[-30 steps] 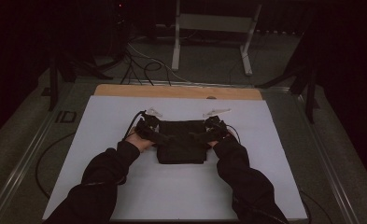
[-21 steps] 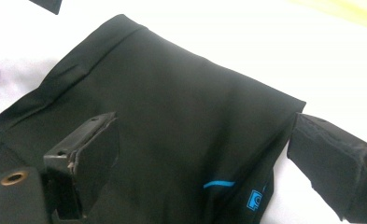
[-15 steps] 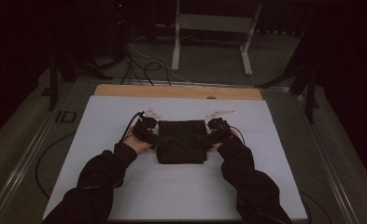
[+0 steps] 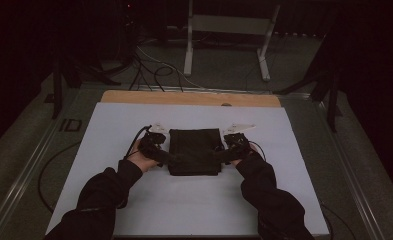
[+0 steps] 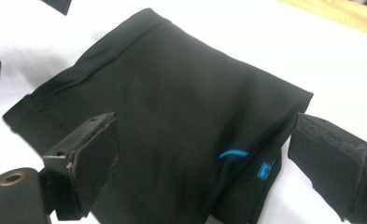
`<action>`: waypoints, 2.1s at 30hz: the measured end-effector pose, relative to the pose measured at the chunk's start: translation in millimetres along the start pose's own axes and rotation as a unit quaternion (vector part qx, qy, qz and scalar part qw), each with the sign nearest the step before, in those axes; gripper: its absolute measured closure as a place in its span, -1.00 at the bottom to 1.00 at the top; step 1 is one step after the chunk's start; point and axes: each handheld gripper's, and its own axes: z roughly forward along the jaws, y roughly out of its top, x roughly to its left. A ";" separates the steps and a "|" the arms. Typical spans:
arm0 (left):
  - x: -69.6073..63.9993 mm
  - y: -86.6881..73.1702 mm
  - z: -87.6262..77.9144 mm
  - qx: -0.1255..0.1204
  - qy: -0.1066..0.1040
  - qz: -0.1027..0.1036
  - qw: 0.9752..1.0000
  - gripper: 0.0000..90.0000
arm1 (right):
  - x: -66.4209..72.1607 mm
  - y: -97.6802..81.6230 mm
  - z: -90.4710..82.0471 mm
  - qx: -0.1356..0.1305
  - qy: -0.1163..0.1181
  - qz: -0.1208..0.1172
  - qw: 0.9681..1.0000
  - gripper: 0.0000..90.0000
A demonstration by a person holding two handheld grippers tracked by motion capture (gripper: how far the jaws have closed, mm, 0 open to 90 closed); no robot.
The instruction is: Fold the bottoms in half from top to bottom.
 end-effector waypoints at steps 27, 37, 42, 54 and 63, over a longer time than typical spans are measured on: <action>-29.5 -58.8 -24.6 -0.002 -0.027 0.017 0.999 -1.00 | 27.8 -45.4 -29.1 0.007 0.032 -0.019 0.999 -0.80; -32.0 -80.0 -37.9 -0.003 -0.022 0.013 1.000 -1.00 | 31.2 -61.8 -48.4 0.009 0.023 -0.033 0.999 -0.80; -33.2 -92.6 -47.3 -0.003 -0.017 0.010 1.000 -1.00 | 33.6 -71.5 -59.8 0.007 0.022 -0.042 0.999 -0.80; -35.4 -115.5 -68.6 -0.007 -0.006 0.009 1.000 -1.00 | 34.3 -93.0 -81.2 0.010 -0.001 -0.044 0.999 -0.80; -31.5 -132.9 -85.4 -0.010 0.009 0.005 1.000 -1.00 | 34.1 -110.8 -98.7 0.014 -0.018 -0.038 0.999 -0.81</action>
